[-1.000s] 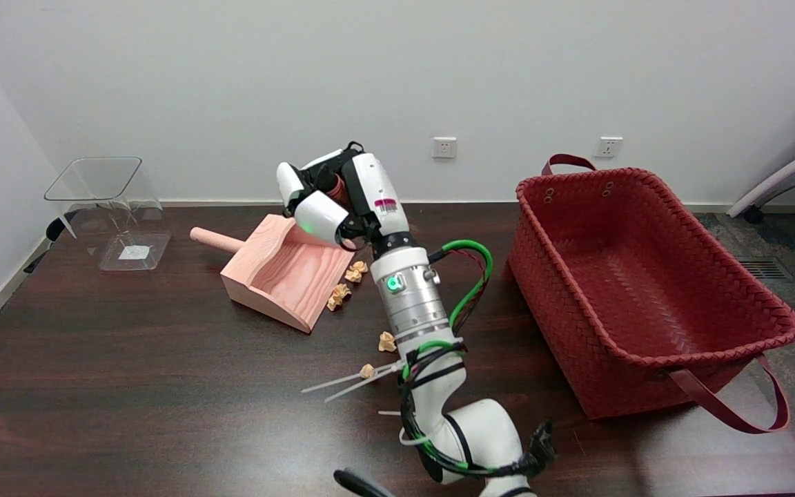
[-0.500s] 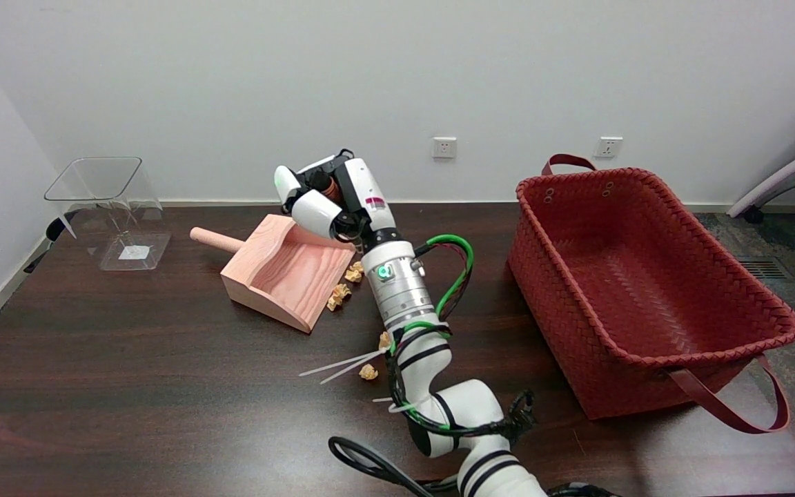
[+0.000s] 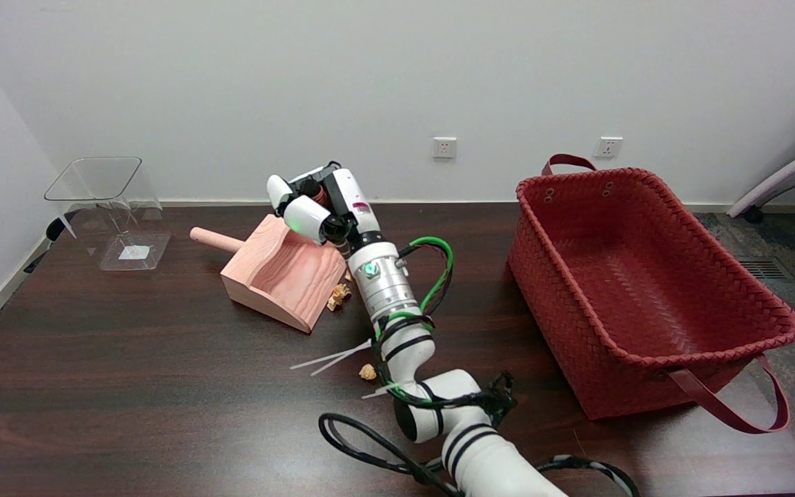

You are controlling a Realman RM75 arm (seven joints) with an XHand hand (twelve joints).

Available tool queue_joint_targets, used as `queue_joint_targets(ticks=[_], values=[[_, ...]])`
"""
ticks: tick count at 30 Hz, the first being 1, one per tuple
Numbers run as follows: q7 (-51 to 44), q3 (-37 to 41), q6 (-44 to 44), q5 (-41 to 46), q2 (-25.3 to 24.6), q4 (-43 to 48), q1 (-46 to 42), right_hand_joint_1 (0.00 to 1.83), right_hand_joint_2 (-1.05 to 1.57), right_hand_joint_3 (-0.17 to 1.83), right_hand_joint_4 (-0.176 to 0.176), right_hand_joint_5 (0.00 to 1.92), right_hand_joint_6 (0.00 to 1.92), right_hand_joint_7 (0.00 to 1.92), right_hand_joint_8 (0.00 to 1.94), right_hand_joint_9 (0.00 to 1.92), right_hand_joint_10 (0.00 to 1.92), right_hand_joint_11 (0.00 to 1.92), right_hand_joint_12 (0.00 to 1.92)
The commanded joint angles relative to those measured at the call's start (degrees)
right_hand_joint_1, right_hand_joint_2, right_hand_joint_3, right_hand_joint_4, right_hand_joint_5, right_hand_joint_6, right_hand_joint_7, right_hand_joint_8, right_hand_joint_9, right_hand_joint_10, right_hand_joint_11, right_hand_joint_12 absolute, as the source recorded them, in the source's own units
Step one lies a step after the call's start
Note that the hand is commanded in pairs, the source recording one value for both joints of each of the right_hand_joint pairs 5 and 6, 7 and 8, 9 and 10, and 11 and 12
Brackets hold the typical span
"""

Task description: Sweep the paper balls into the dustpan.

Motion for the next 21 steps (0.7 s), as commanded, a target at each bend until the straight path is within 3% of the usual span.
queue_joint_targets(ticks=[1,10,21], values=[[-1.26,10.69,-4.06,-0.01,-2.74,-19.2,14.0,1.02,1.57,1.05,0.0,1.92,1.92,1.92,1.92,1.92,1.92,1.92,1.92],[-1.26,16.92,-5.22,-0.01,-3.49,-27.72,20.99,1.04,1.57,1.0,0.0,1.92,1.92,1.92,1.92,1.92,1.92,1.92,1.92],[-7.33,30.38,-19.81,-0.09,-3.35,-42.94,30.44,0.99,1.57,0.84,0.0,1.92,1.92,1.92,1.92,1.92,1.92,1.92,1.92]])
